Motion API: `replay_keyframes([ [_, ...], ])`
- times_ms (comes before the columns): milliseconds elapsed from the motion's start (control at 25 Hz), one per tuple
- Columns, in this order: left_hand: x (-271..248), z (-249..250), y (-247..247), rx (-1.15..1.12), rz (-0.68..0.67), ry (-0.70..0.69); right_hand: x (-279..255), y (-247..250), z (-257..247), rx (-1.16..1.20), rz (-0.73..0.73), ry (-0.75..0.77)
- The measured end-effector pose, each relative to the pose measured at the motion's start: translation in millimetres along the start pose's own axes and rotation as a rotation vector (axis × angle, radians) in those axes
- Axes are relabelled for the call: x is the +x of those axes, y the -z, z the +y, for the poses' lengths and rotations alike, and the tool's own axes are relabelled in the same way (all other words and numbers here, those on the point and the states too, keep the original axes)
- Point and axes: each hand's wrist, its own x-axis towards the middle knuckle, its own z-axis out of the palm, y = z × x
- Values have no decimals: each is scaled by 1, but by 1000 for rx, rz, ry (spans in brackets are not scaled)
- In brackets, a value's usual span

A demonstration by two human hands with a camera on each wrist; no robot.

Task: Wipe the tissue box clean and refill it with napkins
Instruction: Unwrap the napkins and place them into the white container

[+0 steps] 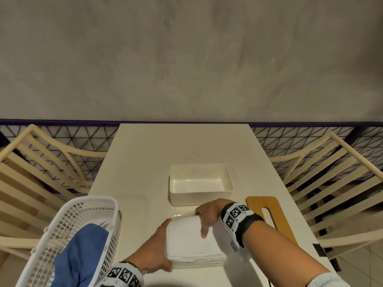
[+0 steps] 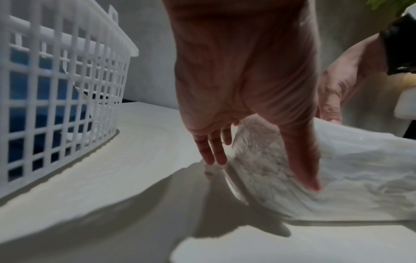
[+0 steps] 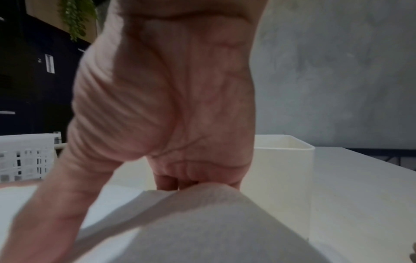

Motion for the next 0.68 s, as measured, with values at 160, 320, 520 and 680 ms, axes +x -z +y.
replay_keyframes([
  [160,0,0,-1,8,37,-40,-2,2,0,6,0,0],
  [320,0,0,-2,-17,24,-33,-6,0,-4,-23,36,31],
  [520,-2,-1,-2,-44,0,-20,-13,-3,-3,-21,68,68],
  [680,-4,2,0,-36,-19,-36,-14,-5,-2,23,60,72],
])
